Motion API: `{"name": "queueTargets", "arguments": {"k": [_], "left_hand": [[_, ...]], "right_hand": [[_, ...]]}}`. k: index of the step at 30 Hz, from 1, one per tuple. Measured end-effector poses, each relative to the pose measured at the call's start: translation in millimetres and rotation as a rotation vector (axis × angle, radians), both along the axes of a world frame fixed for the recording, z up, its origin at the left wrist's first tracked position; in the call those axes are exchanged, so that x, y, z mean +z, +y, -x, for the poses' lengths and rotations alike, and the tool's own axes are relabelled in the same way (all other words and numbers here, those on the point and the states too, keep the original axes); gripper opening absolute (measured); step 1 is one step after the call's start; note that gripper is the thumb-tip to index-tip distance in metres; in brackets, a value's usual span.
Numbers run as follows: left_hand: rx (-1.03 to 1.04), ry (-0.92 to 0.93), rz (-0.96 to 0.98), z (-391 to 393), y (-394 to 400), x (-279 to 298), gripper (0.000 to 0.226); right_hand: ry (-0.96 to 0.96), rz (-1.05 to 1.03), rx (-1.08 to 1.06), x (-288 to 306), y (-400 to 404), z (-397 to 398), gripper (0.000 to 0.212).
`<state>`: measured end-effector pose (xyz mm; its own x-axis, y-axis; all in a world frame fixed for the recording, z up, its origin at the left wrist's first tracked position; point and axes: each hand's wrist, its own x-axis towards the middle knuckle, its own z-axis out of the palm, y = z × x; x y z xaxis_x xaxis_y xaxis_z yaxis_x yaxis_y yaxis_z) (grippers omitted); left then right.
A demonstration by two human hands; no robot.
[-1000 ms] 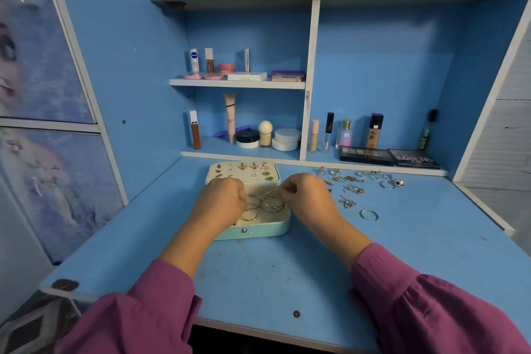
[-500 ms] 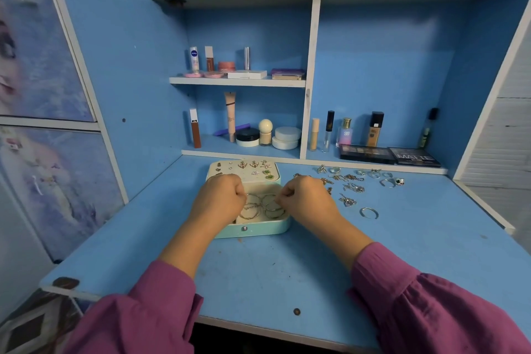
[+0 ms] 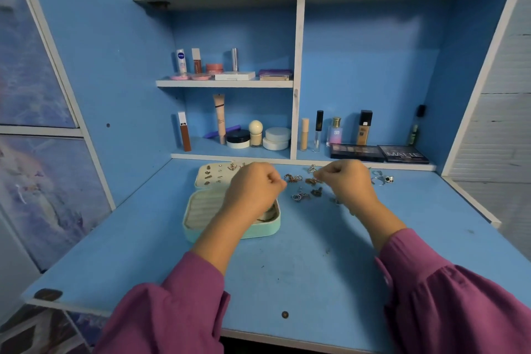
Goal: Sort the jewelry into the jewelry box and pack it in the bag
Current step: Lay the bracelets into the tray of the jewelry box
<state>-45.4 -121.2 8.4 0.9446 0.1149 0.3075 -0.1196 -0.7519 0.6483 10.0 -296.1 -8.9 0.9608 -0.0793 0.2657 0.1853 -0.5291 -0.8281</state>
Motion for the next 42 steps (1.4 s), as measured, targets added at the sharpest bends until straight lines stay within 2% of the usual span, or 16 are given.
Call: {"name": "queueTargets", "arguments": {"k": [5,12,21,26,30,34,42], "left_hand": [[-0.187,0.067,0.078,-21,-59,0,0.014],[-0.302,0.111,-0.074,-44,-115,-28,0.014],[-0.291,0.060,-0.303,-54,-121,-47,0.016],[-0.294,0.024,-0.354,-48,-119,-43,0.017],[-0.297,0.012,-0.435,-44,-117,-41,0.020],[-0.296,-0.007,-0.425,-40,-115,-40,0.018],[-0.266,0.031,-0.325,-34,-98,-29,0.017]], "right_hand": [[0.018,-0.035,-0.204,-6,-58,-19,0.016],[0.049,0.087,-0.364,-27,-97,-34,0.014],[0.145,0.350,-0.308,-33,-92,-41,0.020],[0.166,0.367,-0.303,-31,-95,-39,0.019],[0.228,0.296,-0.267,-25,-102,-39,0.013],[0.165,0.207,-0.325,-23,-103,-34,0.016],[0.227,0.302,-0.330,-25,-95,-35,0.023]]}}
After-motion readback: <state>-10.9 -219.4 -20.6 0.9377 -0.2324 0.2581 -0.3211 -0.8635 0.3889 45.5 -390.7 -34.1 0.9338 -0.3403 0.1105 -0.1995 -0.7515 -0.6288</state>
